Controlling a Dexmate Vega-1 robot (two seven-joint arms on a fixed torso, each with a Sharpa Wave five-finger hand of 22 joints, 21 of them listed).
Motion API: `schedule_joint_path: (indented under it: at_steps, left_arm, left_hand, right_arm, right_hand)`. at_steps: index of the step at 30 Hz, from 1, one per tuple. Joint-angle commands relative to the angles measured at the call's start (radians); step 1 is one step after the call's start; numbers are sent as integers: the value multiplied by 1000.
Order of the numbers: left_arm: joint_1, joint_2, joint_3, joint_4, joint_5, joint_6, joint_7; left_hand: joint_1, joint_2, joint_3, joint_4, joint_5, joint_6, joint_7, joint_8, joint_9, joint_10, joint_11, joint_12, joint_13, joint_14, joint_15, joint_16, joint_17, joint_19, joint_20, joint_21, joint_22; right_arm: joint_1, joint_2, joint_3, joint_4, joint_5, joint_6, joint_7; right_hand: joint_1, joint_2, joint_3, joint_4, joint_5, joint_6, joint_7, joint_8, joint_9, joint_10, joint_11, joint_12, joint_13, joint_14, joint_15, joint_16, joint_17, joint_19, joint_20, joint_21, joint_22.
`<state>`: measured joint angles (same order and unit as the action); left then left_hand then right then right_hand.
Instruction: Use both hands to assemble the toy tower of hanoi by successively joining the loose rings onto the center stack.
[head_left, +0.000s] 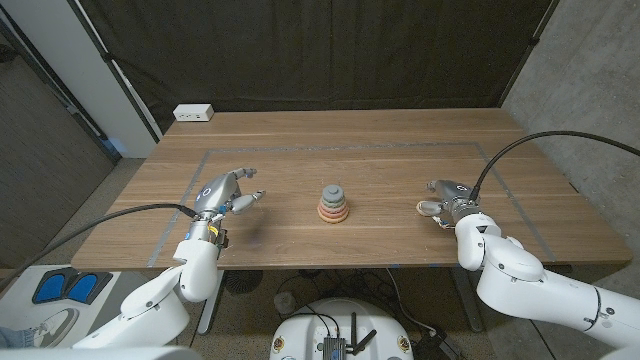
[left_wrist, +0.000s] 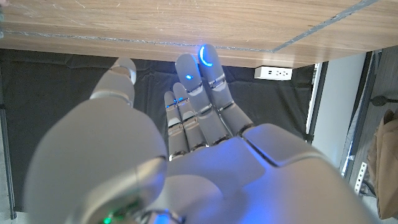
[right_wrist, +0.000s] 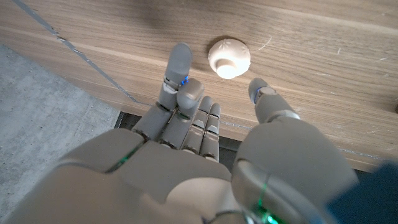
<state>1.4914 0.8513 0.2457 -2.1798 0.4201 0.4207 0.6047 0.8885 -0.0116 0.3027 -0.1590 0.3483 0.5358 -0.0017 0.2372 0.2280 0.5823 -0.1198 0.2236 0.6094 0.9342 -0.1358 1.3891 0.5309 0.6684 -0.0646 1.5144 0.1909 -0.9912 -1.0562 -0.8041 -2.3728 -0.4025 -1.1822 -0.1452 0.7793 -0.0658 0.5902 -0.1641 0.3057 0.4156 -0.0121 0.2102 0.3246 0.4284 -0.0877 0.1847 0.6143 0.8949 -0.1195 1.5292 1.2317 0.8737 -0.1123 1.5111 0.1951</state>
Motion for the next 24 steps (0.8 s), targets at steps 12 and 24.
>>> schedule_joint_path:
  at_steps: [12,24]
  left_arm:
    - [-8,-8,2,6,-6,-6,4]
    - [-12,-6,4,7,-10,-2,-2]
  left_hand:
    - [-6,14,12,4,4,12,0,0,4,4,4,-4,9,11,-85,7,3,8,-139,-1,0]
    - [-10,17,16,4,4,15,-1,-1,5,10,5,-4,11,10,-85,4,2,9,-139,-3,-1]
  right_arm:
    - [164,4,-183,47,-5,-110,53]
    - [213,10,-234,60,21,-132,61]
  right_hand:
    - [3,-7,-1,-2,-5,1,-5,1,0,-15,10,3,4,-17,-91,-2,-1,-12,-103,-5,1]
    - [5,-4,0,-2,-7,6,-6,5,-1,-1,7,12,6,-23,-92,-2,-2,-14,-103,-5,0]
